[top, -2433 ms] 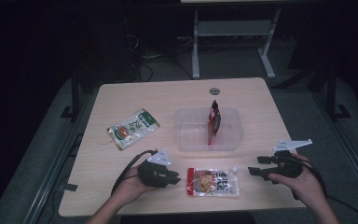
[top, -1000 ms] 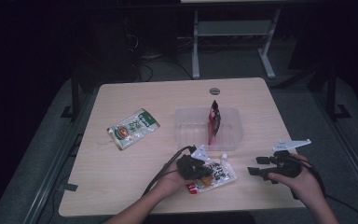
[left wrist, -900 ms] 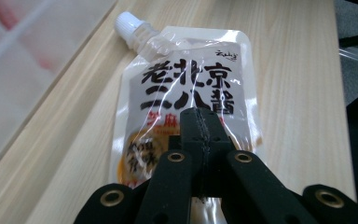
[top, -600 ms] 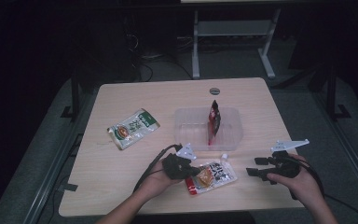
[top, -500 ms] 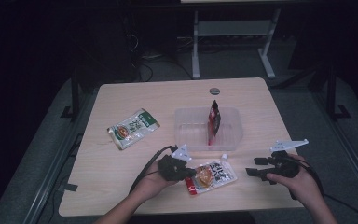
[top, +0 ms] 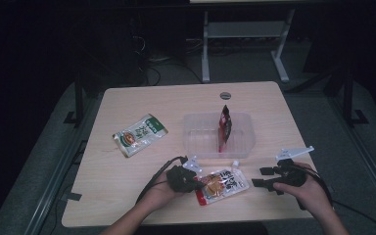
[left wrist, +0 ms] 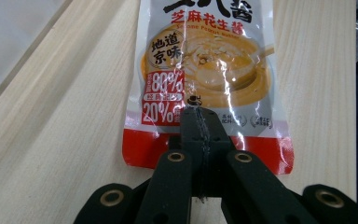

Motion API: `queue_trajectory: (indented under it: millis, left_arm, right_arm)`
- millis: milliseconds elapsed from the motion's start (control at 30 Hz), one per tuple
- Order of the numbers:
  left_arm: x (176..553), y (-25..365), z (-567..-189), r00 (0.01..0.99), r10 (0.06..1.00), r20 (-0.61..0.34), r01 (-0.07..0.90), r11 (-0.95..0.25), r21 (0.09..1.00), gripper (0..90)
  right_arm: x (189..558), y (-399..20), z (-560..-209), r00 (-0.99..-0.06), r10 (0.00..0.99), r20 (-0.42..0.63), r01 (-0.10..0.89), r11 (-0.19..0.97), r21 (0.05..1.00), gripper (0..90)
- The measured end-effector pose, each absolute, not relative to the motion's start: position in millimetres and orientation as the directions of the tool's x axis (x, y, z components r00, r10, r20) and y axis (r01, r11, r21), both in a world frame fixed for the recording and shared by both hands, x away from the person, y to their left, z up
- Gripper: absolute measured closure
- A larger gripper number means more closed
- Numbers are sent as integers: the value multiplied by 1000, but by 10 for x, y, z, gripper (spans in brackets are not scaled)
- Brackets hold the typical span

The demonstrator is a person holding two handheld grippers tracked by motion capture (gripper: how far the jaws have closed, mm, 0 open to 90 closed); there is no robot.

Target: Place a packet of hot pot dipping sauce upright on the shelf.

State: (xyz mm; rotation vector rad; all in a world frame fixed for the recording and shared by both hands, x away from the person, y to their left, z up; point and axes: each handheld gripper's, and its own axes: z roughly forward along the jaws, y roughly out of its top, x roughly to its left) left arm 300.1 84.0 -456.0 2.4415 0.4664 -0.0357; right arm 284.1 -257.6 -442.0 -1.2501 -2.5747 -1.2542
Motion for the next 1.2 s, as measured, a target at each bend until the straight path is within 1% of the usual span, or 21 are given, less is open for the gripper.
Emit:
queue_trajectory:
  millis: [633, 1067, 1200]
  left_arm:
    - [3010, 827, -4563, 934, 327, -145, 347, -732, 587, 899]
    - [3015, 831, -4564, 933, 327, -148, 349, -731, 586, 899]
    - [3014, 833, -4565, 933, 327, -148, 349, -730, 587, 899]
  right_arm:
    - [2990, -2276, -4528, -701, 602, 382, 676, 391, 625, 345]
    - [3023, -2185, -4640, -704, 583, 406, 688, 415, 596, 352]
    - [3025, -2158, -4662, -709, 580, 400, 683, 427, 593, 362]
